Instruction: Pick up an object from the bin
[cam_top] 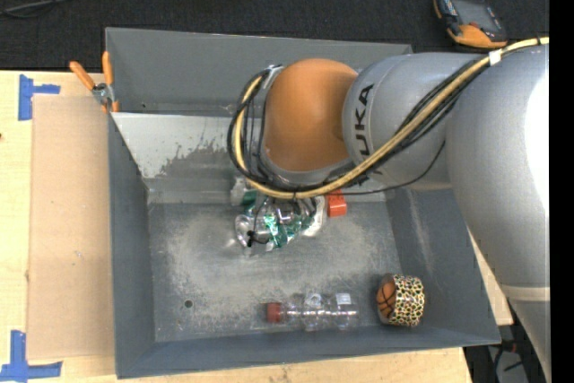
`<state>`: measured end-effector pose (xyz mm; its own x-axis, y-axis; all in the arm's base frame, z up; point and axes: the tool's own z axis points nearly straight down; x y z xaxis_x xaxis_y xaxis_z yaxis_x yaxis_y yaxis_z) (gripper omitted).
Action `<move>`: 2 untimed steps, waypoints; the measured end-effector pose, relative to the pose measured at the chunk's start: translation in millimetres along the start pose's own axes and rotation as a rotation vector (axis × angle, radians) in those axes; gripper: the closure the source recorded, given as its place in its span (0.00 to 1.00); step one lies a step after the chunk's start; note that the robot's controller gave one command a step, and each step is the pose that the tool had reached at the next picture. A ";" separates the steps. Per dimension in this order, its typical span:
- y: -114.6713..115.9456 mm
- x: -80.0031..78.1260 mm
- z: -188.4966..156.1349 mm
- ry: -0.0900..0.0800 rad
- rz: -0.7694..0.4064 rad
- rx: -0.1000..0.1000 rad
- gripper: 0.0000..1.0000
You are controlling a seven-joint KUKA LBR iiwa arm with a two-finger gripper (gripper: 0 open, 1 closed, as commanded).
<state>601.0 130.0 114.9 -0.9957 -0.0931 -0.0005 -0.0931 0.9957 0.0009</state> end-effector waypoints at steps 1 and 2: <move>-29.9 -6.4 46.7 -0.002 -0.188 -0.004 0.00; -54.1 -13.6 44.2 0.000 -0.281 -0.002 0.00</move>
Offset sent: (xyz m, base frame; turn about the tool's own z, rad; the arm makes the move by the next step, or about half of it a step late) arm 0.0194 -0.0588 -0.0449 -0.2942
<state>619.6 77.4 70.7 -0.9309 -0.3652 -0.0009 -0.3652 0.9309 0.0029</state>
